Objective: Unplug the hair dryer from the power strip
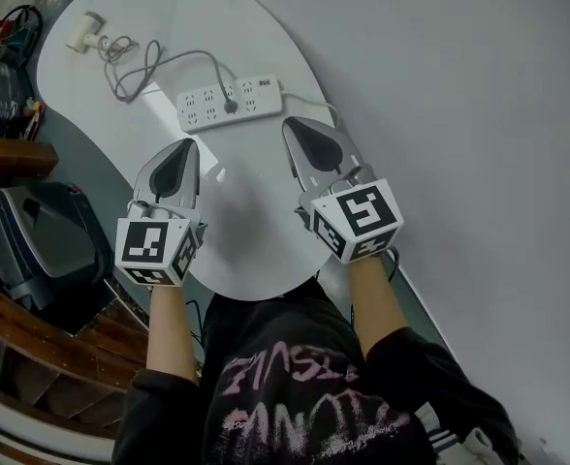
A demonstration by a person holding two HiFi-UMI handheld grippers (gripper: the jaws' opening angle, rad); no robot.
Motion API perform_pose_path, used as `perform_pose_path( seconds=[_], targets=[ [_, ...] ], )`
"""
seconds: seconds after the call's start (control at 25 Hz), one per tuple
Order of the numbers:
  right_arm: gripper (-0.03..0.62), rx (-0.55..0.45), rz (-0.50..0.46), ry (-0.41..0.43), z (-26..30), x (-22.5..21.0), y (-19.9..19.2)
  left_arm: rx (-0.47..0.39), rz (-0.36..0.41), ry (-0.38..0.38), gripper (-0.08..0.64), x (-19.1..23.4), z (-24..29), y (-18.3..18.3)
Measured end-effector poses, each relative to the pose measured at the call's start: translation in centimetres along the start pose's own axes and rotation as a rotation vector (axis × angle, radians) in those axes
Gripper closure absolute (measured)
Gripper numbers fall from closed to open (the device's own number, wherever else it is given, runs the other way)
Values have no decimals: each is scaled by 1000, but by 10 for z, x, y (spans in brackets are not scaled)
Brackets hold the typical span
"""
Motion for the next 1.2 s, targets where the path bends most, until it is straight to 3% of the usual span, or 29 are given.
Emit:
perform_pose_path(
  seconds=[0.6, 1.04, 1.2],
  targets=[
    [578, 63, 17, -10, 21, 1, -26, 38, -31, -41, 560, 8, 20, -24],
    [578, 74, 43, -45, 19, -11, -34, 82, 24, -72, 558, 10, 49, -20],
    [578, 77, 54, -58, 17, -18, -36, 95, 49, -77, 528, 9, 61, -17]
  ],
)
Point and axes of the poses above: the fingertips, and each gripper's own axes: z forward along the fingers, x to its left, y out of its top, the point moved 1 cm from there along -z, backward along the fingers, and after that the axes turned 15 degrees about x, right-handed, at the moved point
